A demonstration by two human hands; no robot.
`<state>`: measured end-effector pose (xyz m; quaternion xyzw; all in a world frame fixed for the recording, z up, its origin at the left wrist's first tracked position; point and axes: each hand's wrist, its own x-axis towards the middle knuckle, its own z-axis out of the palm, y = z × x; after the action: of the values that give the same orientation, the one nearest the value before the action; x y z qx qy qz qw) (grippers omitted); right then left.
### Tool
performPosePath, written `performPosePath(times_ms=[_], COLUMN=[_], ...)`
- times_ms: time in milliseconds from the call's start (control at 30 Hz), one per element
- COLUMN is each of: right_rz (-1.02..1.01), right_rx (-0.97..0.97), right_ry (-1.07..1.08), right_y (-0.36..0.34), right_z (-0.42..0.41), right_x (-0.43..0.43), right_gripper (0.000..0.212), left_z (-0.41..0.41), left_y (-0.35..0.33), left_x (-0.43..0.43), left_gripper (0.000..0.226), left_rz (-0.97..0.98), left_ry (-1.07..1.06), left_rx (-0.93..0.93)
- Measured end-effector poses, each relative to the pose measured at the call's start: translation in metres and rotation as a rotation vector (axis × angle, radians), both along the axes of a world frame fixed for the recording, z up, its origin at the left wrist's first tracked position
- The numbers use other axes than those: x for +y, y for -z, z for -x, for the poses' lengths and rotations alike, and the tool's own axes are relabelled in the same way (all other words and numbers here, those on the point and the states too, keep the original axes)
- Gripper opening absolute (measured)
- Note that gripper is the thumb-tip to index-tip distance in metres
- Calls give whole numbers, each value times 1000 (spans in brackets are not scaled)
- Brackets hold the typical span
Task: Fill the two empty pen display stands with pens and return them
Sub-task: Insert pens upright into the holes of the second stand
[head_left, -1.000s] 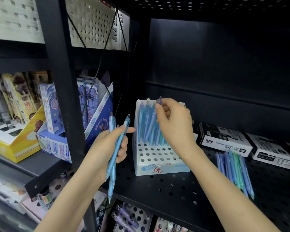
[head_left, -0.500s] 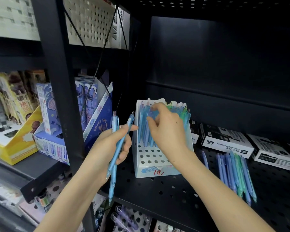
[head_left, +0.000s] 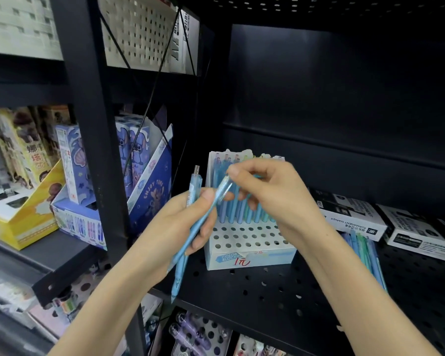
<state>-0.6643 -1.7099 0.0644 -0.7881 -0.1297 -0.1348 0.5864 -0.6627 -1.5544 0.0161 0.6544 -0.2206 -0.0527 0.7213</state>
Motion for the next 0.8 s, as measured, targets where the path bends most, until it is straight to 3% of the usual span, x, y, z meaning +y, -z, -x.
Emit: performPosePath(times_ms=[100,200,433,633,800], right_rz=[-271,-379,88,215,327], right_rx=[-71,-252,-380,-387,-400], right_ry=[44,227,375,347,364], right_y=[-12,-21,5,27,26], right_z=[2,1,-13,-24,-28], right_x=[-13,-28,-12,4,13], right_gripper=[12,12,8,11,16], left_z=[-3,-7,-5,-7,-5], left_y=[0,4,7,9,9], left_x=[1,4,2,8,11], left_gripper=[33,30,10,23,22], left_rz=[12,2,97,126,109], left_ry=[-166,-300,-293,-273,-216], left_rx=[-23,-41,117,150,96])
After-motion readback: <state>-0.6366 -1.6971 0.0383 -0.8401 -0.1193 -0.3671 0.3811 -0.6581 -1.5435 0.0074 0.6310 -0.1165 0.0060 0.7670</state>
